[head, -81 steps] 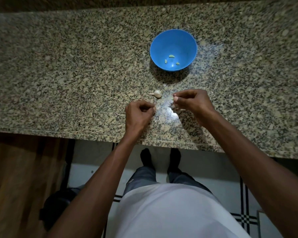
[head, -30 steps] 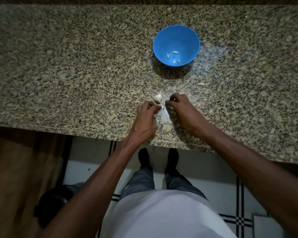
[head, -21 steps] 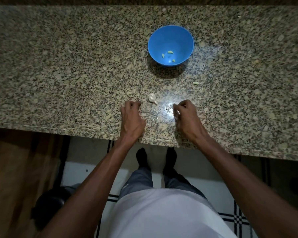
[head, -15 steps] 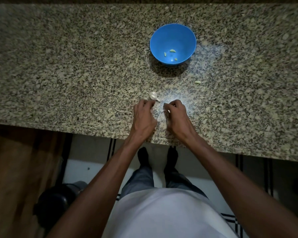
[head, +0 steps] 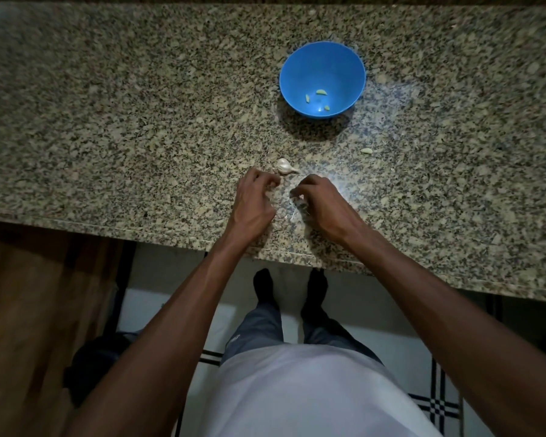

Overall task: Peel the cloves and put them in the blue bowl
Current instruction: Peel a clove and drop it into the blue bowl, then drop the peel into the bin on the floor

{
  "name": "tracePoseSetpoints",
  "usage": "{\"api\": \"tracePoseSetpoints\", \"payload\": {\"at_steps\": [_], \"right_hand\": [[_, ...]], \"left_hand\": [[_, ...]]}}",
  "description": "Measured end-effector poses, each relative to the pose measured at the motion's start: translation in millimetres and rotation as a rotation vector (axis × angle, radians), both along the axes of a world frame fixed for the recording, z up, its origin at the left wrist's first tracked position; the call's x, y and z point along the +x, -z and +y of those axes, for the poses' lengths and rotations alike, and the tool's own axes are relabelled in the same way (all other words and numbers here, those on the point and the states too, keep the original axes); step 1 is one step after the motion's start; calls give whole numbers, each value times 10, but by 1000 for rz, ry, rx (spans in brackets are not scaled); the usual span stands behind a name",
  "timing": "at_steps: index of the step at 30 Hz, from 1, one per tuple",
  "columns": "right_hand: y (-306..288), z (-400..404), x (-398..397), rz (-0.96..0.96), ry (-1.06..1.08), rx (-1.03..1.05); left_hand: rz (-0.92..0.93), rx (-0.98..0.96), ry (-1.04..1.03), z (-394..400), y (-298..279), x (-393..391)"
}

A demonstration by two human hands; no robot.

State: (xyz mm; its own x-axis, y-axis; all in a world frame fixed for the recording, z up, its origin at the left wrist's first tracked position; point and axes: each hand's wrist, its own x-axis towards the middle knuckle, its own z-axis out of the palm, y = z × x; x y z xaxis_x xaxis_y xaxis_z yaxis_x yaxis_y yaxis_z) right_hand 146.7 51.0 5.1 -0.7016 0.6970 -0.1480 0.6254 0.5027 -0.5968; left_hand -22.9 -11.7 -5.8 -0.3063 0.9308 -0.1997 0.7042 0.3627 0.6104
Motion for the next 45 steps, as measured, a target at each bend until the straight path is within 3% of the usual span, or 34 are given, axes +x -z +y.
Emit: {"api": "tracePoseSetpoints", "payload": {"at_steps": [4, 8, 12, 18, 27, 45], "right_hand": [[-7, 47, 258, 44, 168, -34], [-24, -210, 266, -41, 134, -102], [-8, -330, 72, 26, 190, -65], [-7, -121, 170, -7, 195, -44], [35, -48, -45, -66, 69, 63], [149, -307, 16, 8, 182, 75]], "left_hand": [[17, -60, 109, -222, -45, 27], [-45, -128, 233, -301, -68, 189], [-97, -114, 167, -240, -69, 203], [-2, -146, 182, -146, -35, 89], [62, 23, 150, -37, -41, 199], [171, 128, 128, -154, 36, 404]]}}
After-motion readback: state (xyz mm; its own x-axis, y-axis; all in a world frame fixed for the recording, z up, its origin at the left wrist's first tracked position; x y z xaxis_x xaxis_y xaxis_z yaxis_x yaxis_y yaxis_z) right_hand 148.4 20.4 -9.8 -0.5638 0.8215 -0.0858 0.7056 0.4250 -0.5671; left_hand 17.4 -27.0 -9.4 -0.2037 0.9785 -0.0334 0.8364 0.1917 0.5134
